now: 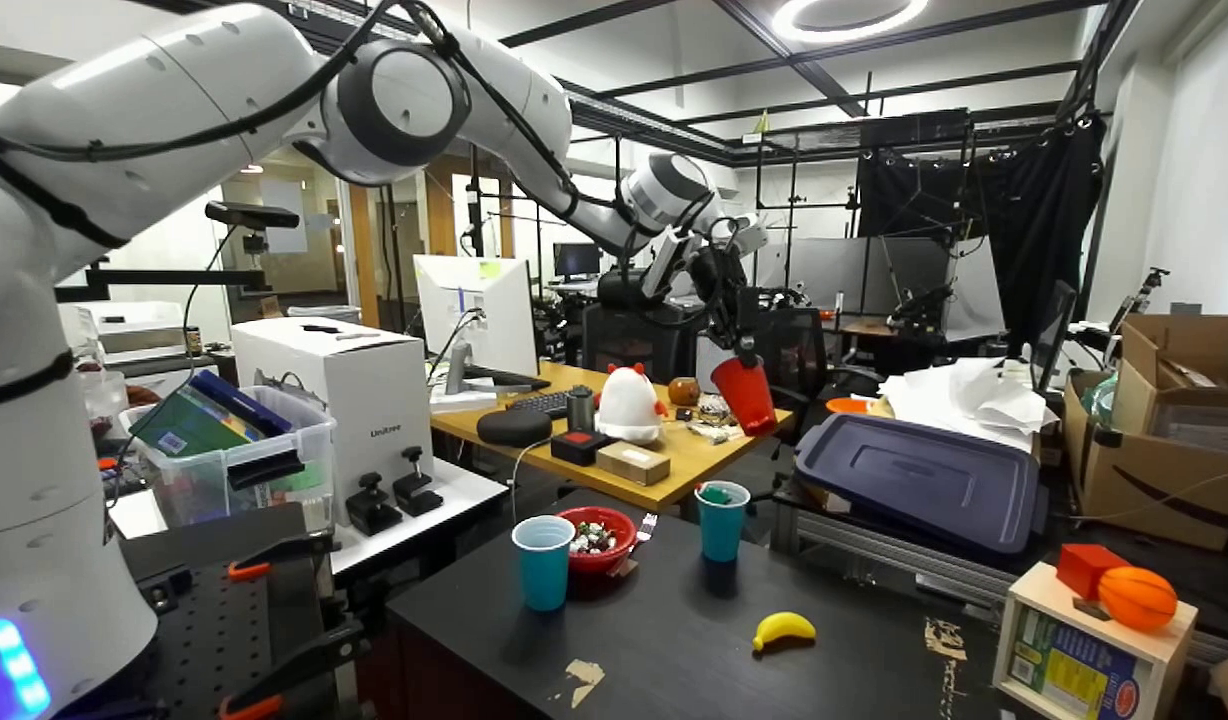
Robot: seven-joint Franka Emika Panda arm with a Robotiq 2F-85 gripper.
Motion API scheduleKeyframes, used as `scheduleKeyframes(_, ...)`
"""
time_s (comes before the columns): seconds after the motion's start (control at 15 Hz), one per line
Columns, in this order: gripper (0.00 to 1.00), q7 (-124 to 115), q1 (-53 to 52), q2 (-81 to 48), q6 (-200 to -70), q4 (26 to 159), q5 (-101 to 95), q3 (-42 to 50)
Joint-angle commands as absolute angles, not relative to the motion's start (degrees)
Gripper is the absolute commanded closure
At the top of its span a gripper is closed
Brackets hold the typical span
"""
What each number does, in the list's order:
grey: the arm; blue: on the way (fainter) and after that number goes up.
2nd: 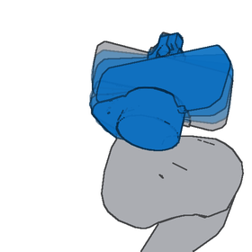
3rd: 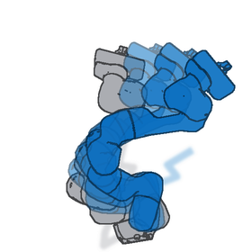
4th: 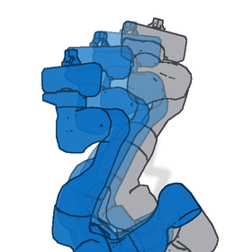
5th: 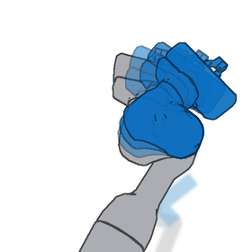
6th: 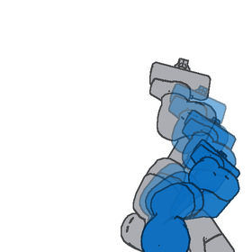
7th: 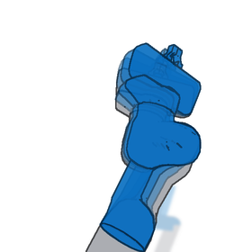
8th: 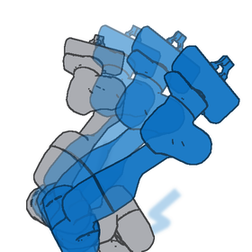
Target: Pour the contents in the red cup into the red bowl
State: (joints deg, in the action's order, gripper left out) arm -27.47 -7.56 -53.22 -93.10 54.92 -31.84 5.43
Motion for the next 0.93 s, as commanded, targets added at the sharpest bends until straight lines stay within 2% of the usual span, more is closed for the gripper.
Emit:
scheduleKeyframes(0.0,0.99,-28.91,-2.25,-48.48,-99.10,62.79,-24.57,2.14)
scheduleKeyframes(0.33,0.99,-27.76,2.52,-45.33,-111.76,72.88,-9.05,3.92)
scheduleKeyframes(0.87,0.99,-19.22,10.94,-42.28,-141.23,93.38,14.29,1.16)
